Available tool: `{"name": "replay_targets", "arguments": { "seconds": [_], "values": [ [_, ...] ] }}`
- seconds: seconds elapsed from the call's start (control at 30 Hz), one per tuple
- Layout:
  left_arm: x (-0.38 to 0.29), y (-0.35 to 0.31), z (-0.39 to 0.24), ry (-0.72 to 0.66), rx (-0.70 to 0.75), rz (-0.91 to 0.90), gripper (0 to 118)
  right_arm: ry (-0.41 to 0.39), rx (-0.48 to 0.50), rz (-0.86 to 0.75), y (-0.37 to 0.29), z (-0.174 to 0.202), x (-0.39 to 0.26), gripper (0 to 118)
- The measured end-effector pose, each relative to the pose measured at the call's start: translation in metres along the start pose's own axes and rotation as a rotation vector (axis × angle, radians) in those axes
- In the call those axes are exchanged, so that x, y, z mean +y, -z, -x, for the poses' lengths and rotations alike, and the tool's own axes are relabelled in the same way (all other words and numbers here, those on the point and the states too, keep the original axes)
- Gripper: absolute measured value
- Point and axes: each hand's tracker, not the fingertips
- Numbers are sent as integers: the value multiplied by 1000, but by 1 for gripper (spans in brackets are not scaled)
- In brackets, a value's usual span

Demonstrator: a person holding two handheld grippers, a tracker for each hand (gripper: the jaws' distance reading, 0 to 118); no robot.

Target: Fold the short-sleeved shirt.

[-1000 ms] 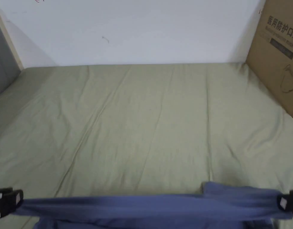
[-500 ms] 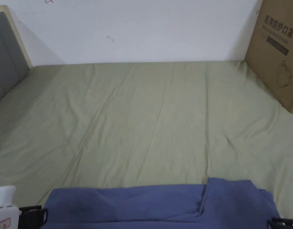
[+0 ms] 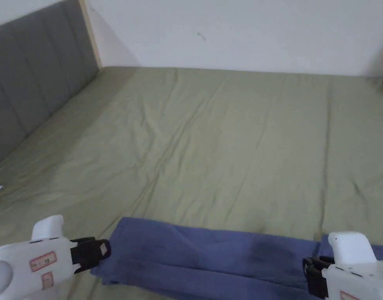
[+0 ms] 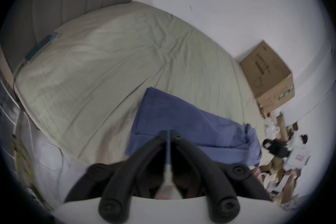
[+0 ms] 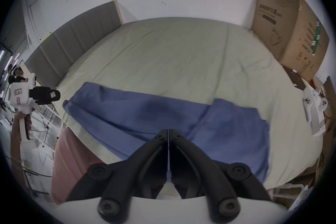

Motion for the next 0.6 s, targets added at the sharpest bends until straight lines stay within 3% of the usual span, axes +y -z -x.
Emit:
{"name": "replay_targets", "arguments": {
  "seconds": [0.07,0.1,0.13,0.3,0.4,0.43,0.47,0.53,0.6],
  "values": [
    [-1,5,16,-66,-16,26,77,-10,24,24,9,7,0,2],
    [-6,7,20,-95,-33,55,96,-19,36,38,14,10,1,2],
    [-10,13,28,-128,-53,61,107,-29,42,48,17,15,0,2],
    [-27,45,68,-344,-134,100,106,-48,65,88,27,26,0,2],
    [-43,65,78,-525,-306,84,106,-40,74,113,34,26,-1,2],
    [-45,69,77,-563,-345,56,104,-41,70,121,36,26,-2,2],
    [-46,74,77,-580,-375,50,89,-43,65,128,38,26,-2,2],
    [-47,83,77,-584,-358,61,11,-36,60,142,41,23,-3,2],
    [-45,87,72,-504,-149,113,10,-28,64,148,39,24,-5,2]
  ]
}}
